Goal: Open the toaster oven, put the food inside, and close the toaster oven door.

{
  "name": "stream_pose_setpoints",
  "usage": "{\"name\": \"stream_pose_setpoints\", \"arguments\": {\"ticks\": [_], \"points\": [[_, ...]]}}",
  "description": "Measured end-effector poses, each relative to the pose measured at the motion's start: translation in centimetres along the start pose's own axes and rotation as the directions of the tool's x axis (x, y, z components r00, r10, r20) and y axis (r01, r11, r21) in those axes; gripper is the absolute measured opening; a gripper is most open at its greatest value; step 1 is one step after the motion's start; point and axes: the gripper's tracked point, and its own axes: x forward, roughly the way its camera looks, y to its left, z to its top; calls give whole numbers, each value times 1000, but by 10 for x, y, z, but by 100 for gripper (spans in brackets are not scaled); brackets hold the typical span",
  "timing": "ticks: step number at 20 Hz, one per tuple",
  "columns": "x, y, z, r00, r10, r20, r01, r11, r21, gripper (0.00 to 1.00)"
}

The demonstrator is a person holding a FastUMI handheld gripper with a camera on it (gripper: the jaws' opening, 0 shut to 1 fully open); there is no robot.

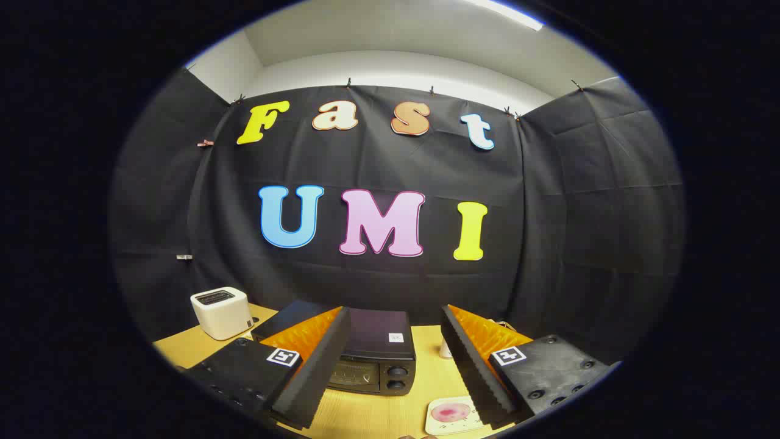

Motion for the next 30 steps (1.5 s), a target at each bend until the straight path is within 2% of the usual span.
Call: {"name": "stream_pose_setpoints", "arguments": {"ticks": [19, 26, 30], "points": [[-7, -4, -16, 998, -47, -51, 48, 999, 14, 97], [24, 20, -34, 995, -30, -92, 30, 1000, -4, 97], [53, 55, -49, 992, -4, -125, 6, 1000, 10, 97]]}}
